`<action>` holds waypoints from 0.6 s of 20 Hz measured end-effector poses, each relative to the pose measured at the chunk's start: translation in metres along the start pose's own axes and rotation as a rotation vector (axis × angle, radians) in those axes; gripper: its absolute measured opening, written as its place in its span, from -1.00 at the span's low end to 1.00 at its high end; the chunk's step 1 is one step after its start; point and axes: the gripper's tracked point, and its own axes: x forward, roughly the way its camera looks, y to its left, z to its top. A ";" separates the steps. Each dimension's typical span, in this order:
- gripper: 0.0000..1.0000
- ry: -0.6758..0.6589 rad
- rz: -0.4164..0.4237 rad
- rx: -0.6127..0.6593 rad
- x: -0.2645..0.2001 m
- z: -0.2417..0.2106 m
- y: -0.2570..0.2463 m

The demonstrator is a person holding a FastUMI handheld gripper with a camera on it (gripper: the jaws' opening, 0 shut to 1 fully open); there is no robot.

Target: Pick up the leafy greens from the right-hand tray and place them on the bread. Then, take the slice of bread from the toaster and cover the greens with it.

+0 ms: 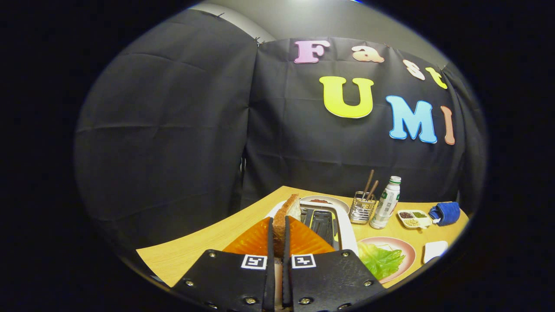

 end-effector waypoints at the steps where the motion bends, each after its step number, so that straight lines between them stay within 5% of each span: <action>1: -0.87 -0.020 0.013 0.035 -0.003 0.010 -0.004; 12: -0.87 -0.142 0.034 -0.021 -0.067 0.089 -0.069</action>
